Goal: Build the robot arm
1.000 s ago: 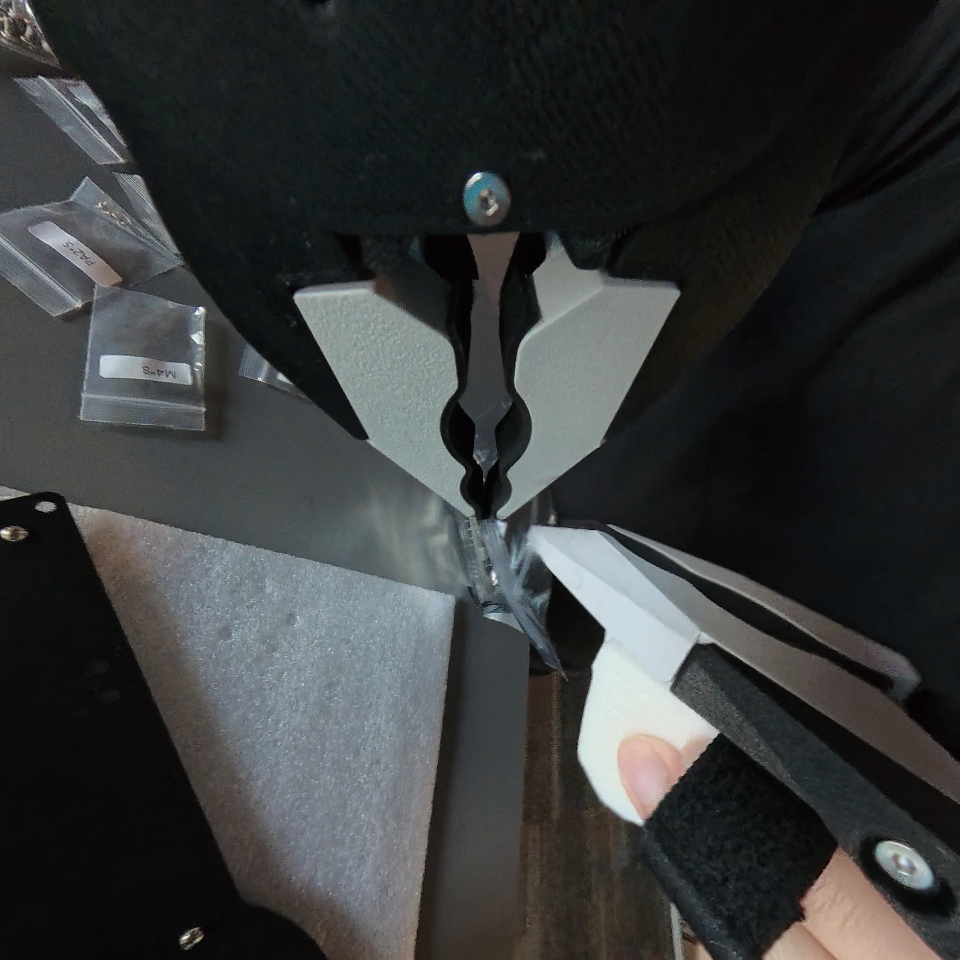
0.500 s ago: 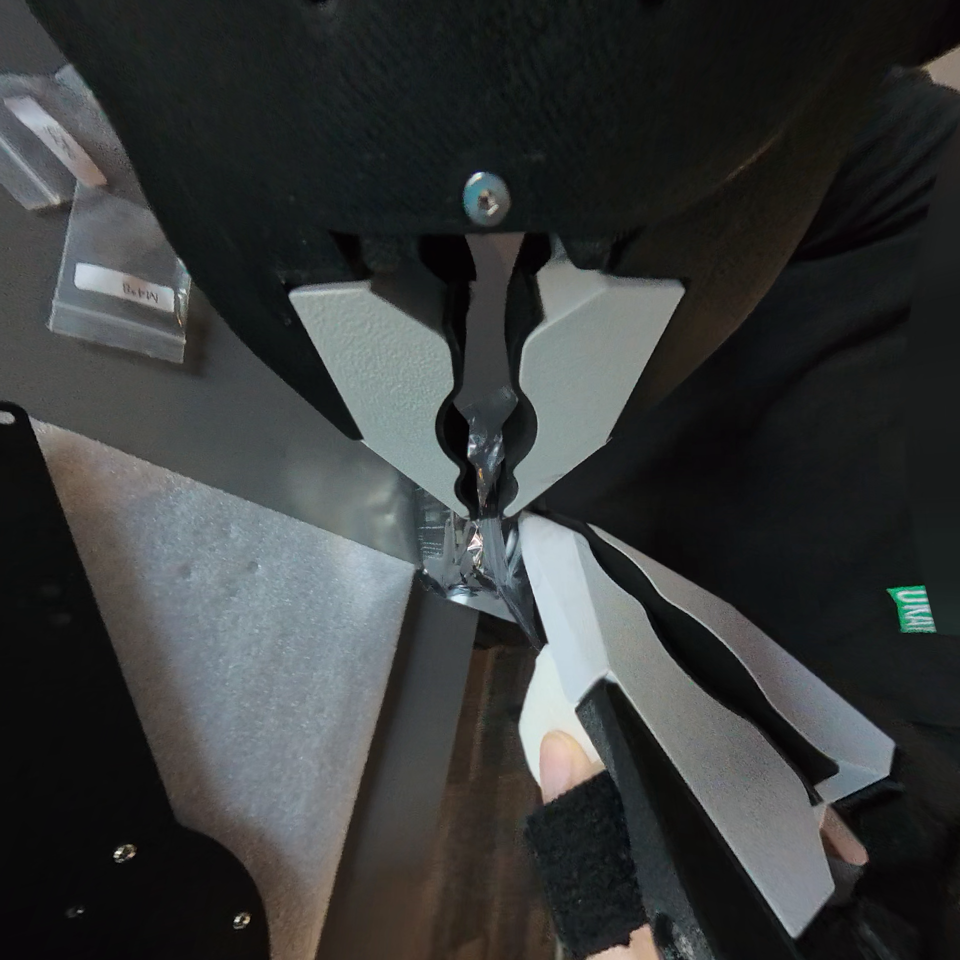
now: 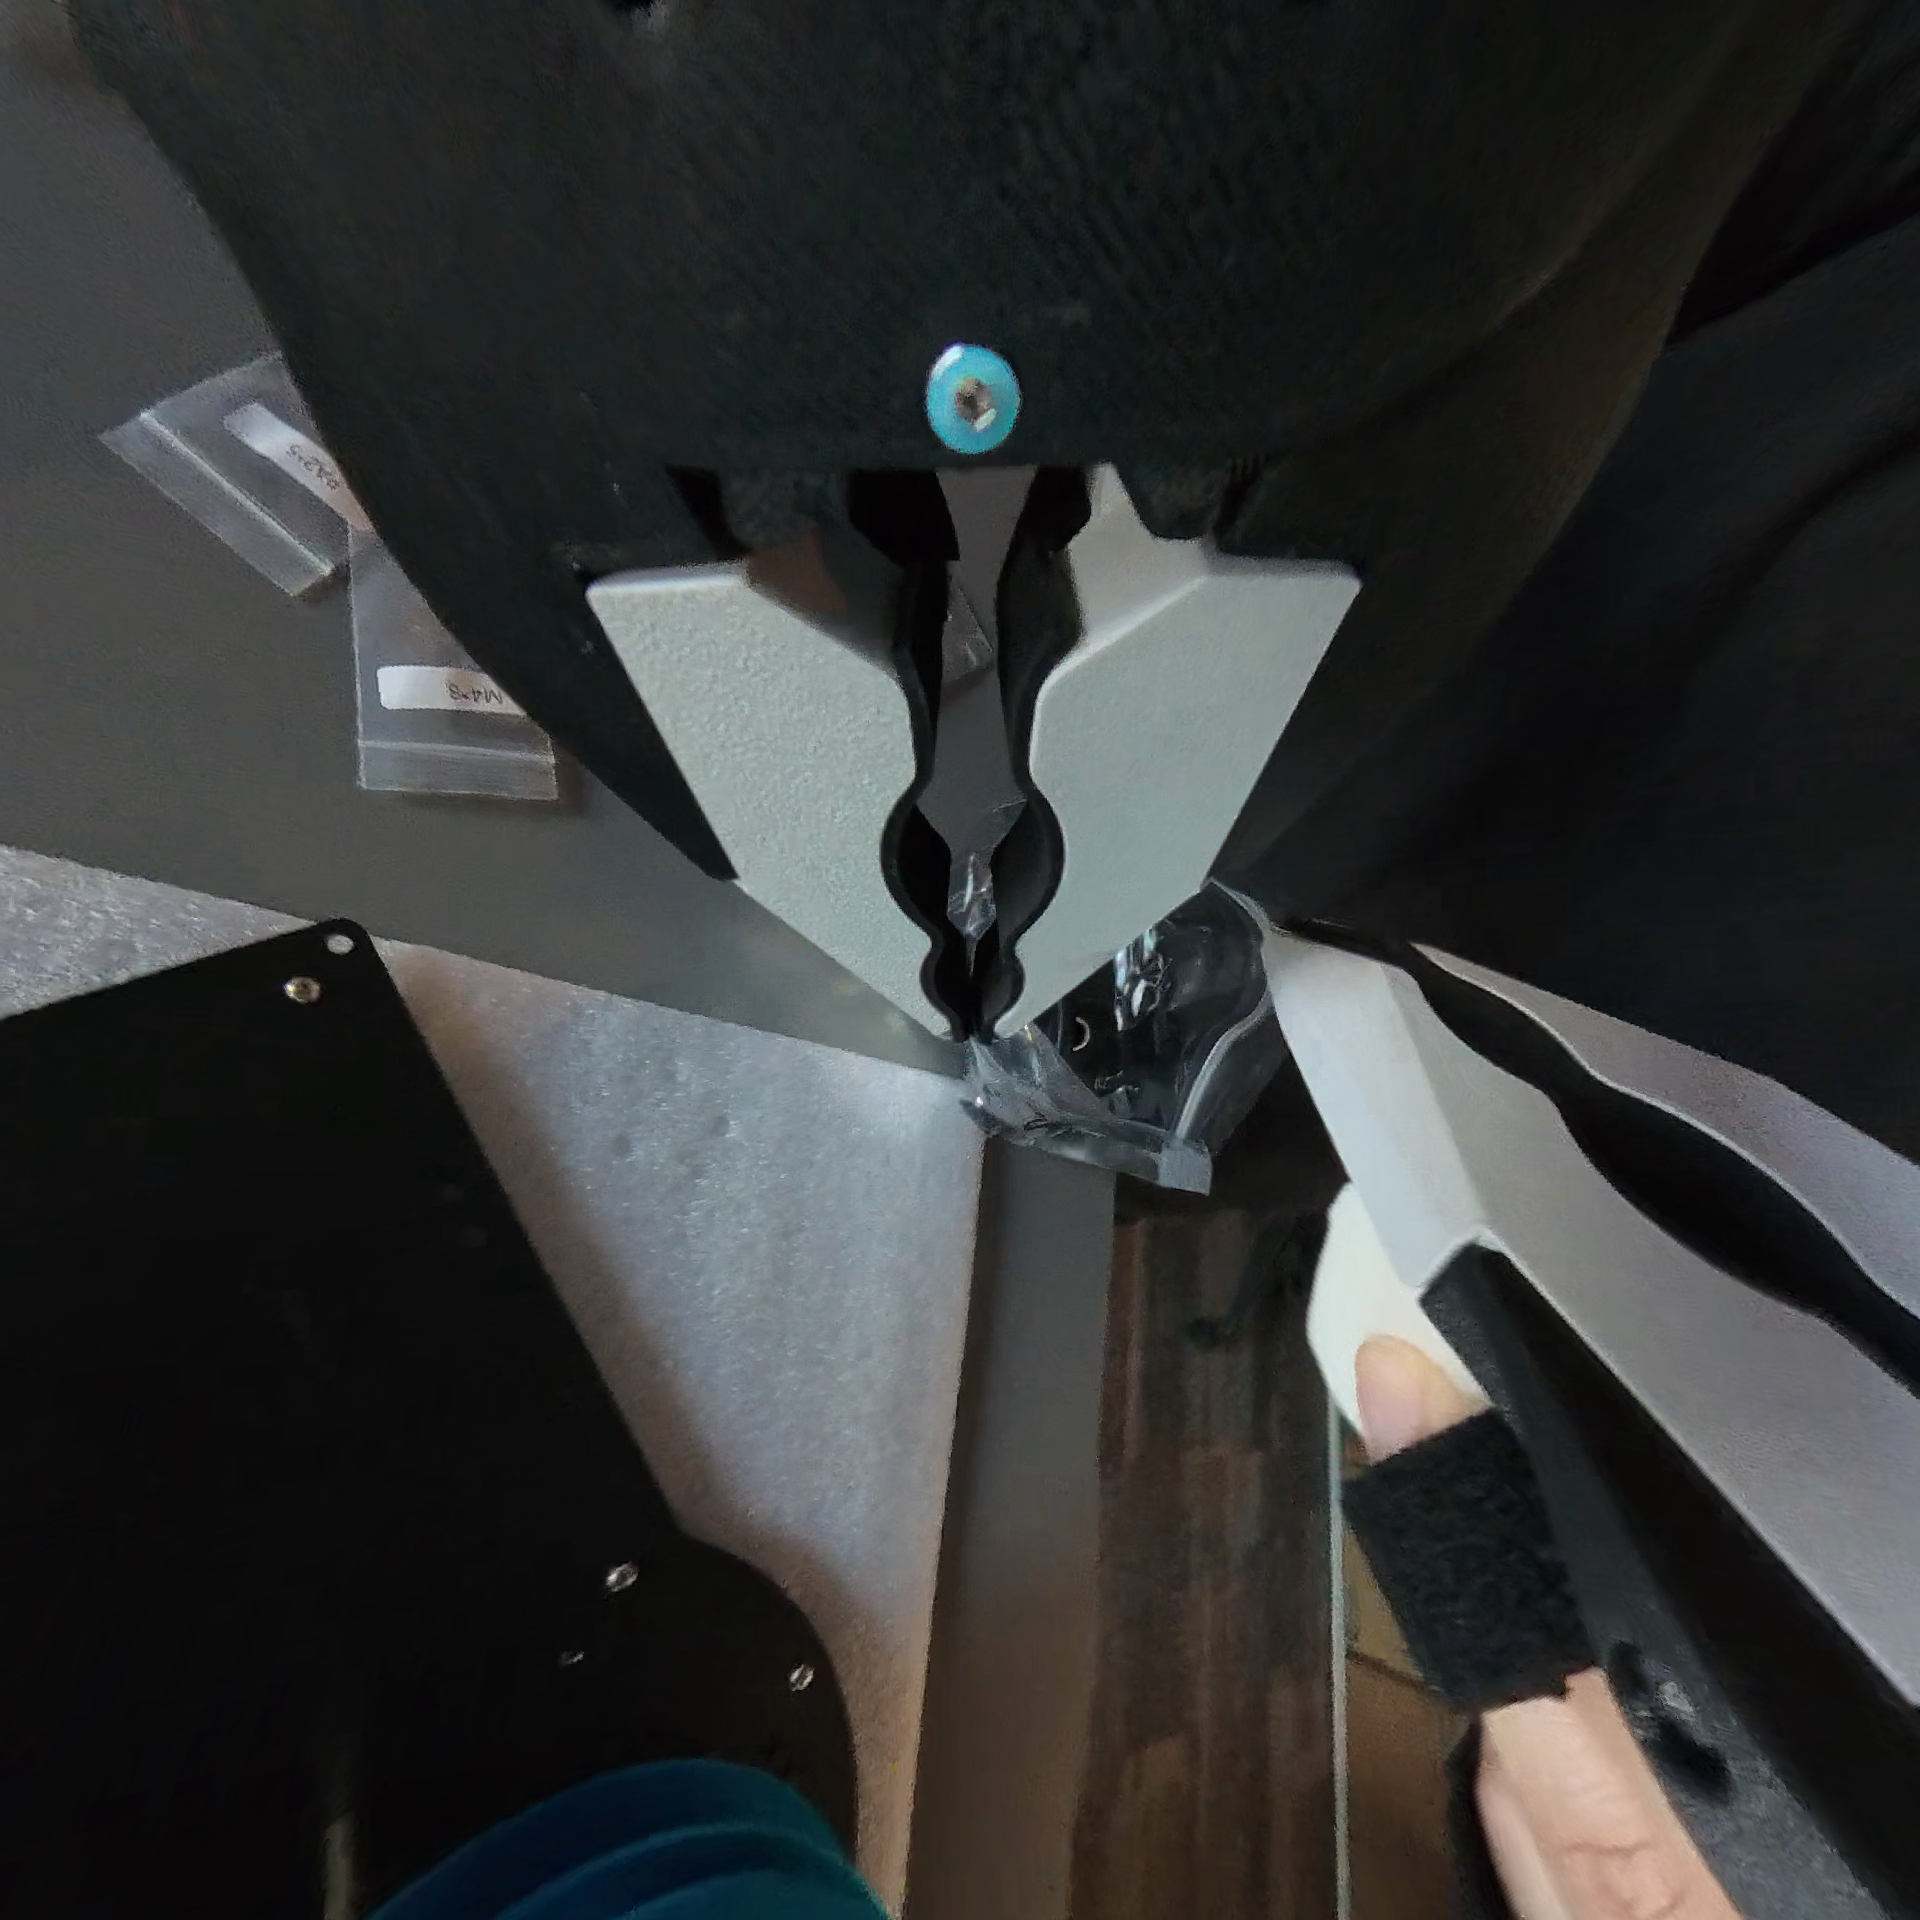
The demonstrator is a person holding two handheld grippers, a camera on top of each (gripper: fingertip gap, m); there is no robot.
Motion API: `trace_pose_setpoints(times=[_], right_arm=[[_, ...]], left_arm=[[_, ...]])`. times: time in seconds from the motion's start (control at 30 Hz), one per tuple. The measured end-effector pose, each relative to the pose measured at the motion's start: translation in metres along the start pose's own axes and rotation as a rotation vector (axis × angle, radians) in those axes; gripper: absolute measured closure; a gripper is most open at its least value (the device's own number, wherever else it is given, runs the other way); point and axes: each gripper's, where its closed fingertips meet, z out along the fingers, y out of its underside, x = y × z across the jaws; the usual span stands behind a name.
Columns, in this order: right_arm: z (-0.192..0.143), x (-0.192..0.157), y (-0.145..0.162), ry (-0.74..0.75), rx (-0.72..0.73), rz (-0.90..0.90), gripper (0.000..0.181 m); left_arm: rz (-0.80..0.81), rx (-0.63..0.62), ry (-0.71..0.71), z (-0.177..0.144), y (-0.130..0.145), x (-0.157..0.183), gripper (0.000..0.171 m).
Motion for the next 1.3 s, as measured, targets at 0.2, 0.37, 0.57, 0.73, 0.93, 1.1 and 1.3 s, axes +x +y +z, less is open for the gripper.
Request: trace_pose_setpoints(times=[0.2,0.37,0.57,0.73,0.93,1.1,1.3], right_arm=[[-0.004,-0.004,0.002,0.056,-0.011,-0.009,0.181],[0.002,-0.023,0.006,0.015,-0.023,-0.034,0.181],[0.005,-0.034,0.007,0.0,-0.027,-0.079,0.181],[0.007,-0.033,0.008,0.012,-0.025,-0.08,0.181],[0.004,-0.024,0.005,0.041,0.007,-0.038,0.181],[0.005,-0.026,0.005,0.012,0.01,-0.042,0.181],[0.003,-0.017,0.004,0.043,0.008,-0.06,0.181]], left_arm=[[-0.008,-0.014,-0.015,0.0,0.003,-0.001,0.171],[0.111,-0.036,-0.035,-0.003,0.004,0.0,0.17],[0.2,-0.15,-0.041,-0.001,0.014,0.004,0.155],[0.156,-0.253,-0.065,0.003,0.02,-0.001,0.166],[0.117,-0.333,-0.099,0.006,0.026,-0.003,0.166],[0.195,-0.423,-0.189,0.011,0.036,-0.014,0.15],[0.177,-0.398,-0.176,0.012,0.034,-0.018,0.171]])
